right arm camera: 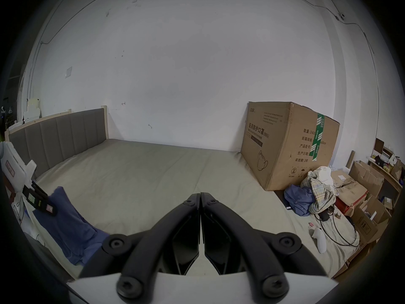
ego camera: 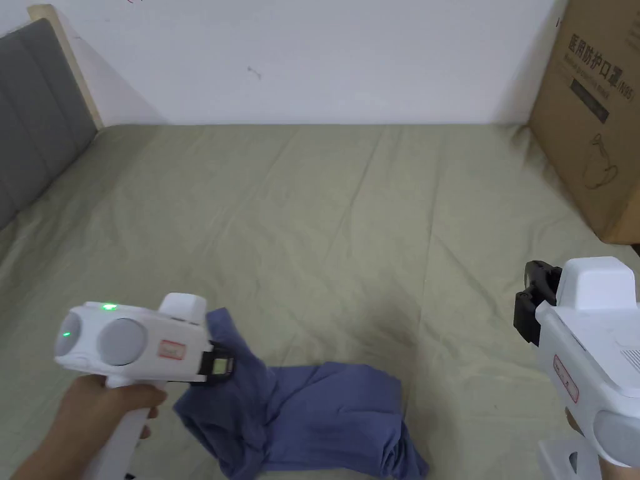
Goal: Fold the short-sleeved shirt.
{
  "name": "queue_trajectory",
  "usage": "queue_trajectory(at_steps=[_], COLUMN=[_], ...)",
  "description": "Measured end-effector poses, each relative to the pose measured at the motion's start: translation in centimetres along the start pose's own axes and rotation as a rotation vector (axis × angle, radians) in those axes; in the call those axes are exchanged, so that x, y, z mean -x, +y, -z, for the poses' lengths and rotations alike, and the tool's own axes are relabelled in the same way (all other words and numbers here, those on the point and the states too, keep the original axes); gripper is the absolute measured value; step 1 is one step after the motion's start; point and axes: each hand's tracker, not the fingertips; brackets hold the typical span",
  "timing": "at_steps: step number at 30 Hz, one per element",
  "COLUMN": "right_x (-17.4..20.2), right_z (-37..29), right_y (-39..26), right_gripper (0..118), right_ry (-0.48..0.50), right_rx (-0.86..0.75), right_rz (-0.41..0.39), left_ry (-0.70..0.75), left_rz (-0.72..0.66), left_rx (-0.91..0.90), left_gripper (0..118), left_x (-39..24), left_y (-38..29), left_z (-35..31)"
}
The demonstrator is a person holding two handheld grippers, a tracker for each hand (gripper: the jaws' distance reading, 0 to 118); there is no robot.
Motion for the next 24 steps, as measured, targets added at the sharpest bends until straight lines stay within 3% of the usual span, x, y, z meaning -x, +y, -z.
queue_trajectory(at_steps=[11,19,21,23,24], right_x=[-2.0,-2.6,-2.7,-2.9,-2.9], right_z=[-0.8,-0.9,-0.8,-0.8,-0.8], right_y=[-0.6,-1.1,-1.2,-1.2,-1.1], right_gripper=[0,0,0,0,0], right_ry=[-0.034,-0.047,-0.052,-0.054,-0.055], right_rx=[0.014,0.028,0.033,0.034,0.035], right_rz=[0.027,0.025,0.026,0.032,0.033], left_ry=[-0.097,-0.022,-0.047,-0.120,-0.154], left_rz=[0.164,0.156,0.141,0.119,0.108], left_rx=[0.152,0.233,0.214,0.205,0.179], left_gripper=[10,19,38,66,72], left_x=[-12.3,-16.9,-17.1,-17.1,-16.9], left_y=[1.3,-1.4,-1.4,-1.0,-0.8], left_z=[9.8,16.6,16.2,15.5,14.5])
